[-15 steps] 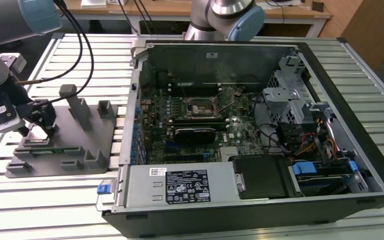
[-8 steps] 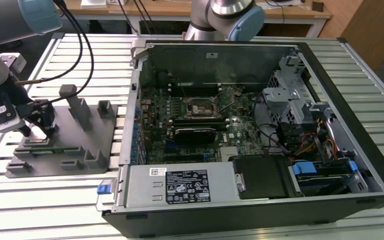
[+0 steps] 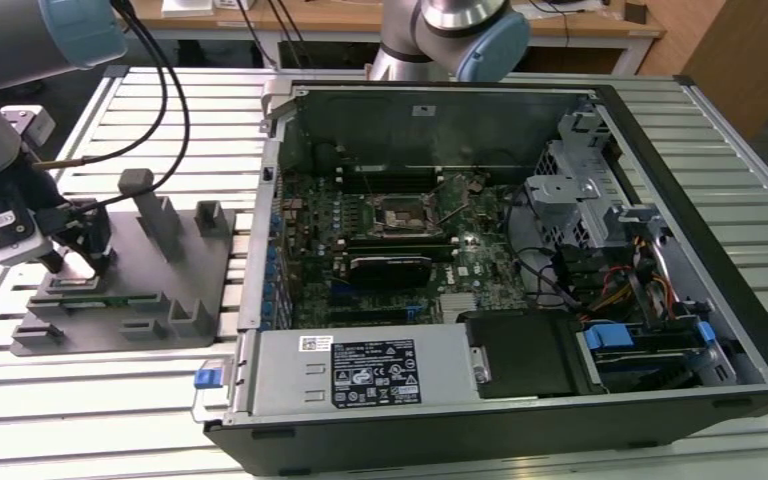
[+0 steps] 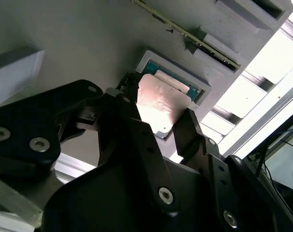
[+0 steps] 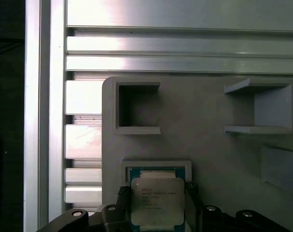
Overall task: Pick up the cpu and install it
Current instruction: 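Pick up the cpu and move it towards the insertion slot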
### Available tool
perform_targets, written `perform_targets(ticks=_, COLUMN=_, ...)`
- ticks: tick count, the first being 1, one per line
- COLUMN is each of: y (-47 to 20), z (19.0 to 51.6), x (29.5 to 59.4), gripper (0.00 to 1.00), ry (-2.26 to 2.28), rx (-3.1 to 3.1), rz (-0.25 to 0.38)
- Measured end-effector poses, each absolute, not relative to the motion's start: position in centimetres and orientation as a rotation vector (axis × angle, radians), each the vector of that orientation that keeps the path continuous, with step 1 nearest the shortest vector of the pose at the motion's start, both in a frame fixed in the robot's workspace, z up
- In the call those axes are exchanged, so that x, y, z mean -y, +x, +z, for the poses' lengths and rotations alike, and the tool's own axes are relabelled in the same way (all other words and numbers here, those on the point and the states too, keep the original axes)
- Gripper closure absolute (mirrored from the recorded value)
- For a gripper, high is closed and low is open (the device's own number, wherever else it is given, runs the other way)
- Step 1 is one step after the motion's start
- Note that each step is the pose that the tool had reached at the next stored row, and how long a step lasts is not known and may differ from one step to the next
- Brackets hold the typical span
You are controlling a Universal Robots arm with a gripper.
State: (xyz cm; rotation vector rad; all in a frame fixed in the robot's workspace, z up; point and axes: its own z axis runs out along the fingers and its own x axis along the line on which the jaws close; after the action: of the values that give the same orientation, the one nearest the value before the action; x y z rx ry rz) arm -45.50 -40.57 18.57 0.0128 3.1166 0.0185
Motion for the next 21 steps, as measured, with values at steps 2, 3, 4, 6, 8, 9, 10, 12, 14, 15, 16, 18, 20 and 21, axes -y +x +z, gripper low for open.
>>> perform_targets(ticks=2, y=-45.5, z=18.6, x=40.6, gripper=0.45, ry=0.013, rx=-3.117, rz=0.018)
perform_targets(ticks=3, y=-45.5, z=18.6, x=40.6, gripper=0.39, ry=0.013, rx=-3.117, rz=0.018)
perform_targets(ticks=4, y=-45.5, z=18.6, x=40.6, gripper=0.39, ry=0.012, rx=-3.116, rz=0.018)
perform_targets(ticks=6, y=-45.6, z=18.6, x=40.6, gripper=0.39, ry=0.013, rx=-3.116, rz=0.018)
perform_targets(ticks=8, y=-45.6, z=18.6, x=40.6, gripper=0.39, ry=0.013, rx=-3.116, rz=0.018)
perform_targets(ticks=9, y=-45.6, z=18.6, x=40.6, gripper=0.39, ry=0.013, rx=-3.115, rz=0.019)
perform_targets(ticks=10, y=-45.6, z=18.6, x=40.6, gripper=0.39, ry=0.013, rx=-3.115, rz=0.019)
perform_targets(ticks=12, y=-45.6, z=18.6, x=40.6, gripper=0.41, ry=0.013, rx=-3.115, rz=0.018)
perform_targets(ticks=14, y=-45.6, z=18.6, x=40.6, gripper=0.47, ry=0.013, rx=-3.115, rz=0.018)
perform_targets(ticks=15, y=-45.6, z=18.6, x=40.6, gripper=0.47, ry=0.013, rx=-3.115, rz=0.019)
perform_targets(ticks=16, y=-45.6, z=18.7, x=40.6, gripper=0.47, ry=0.013, rx=-3.115, rz=0.019)
perform_targets(ticks=18, y=-45.6, z=19.2, x=40.6, gripper=0.47, ry=0.013, rx=-3.115, rz=0.018)
perform_targets(ticks=20, y=-45.6, z=19.6, x=40.6, gripper=0.47, ry=0.013, rx=-3.115, rz=0.019)
perform_targets(ticks=21, y=-45.6, z=19.7, x=40.6, gripper=0.47, ry=0.013, rx=-3.115, rz=0.018)
